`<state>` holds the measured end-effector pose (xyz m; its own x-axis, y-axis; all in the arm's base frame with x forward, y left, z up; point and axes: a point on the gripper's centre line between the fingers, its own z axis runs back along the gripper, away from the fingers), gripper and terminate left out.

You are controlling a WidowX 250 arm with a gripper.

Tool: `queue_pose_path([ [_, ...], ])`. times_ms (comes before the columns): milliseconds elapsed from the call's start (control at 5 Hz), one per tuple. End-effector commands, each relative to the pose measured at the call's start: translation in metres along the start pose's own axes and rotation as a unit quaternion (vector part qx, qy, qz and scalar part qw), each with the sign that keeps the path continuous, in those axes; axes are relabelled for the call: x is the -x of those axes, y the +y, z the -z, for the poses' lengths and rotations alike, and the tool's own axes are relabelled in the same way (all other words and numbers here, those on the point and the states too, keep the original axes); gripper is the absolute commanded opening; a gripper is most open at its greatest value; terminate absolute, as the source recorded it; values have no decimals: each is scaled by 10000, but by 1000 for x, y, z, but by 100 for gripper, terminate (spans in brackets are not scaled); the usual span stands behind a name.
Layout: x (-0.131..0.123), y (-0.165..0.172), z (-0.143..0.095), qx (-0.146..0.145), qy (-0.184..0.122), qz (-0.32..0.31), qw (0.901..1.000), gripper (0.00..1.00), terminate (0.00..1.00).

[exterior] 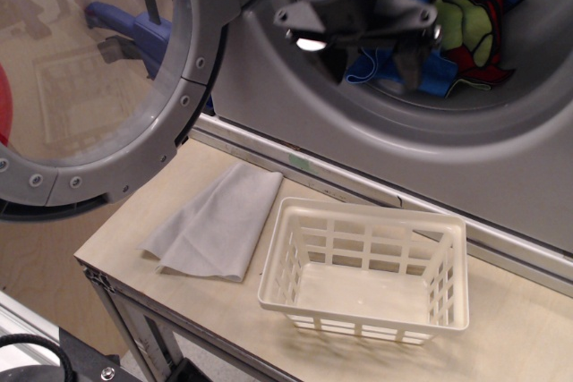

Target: Put clothes in laundry machine

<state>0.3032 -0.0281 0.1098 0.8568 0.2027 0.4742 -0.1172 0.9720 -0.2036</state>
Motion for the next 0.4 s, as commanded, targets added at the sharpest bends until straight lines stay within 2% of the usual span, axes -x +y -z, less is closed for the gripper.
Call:
queue_pose_path([
  [0,10,-2,-21,-47,126,237,9996,100,0],
  [200,10,-2,-21,-47,126,237,9996,100,100],
])
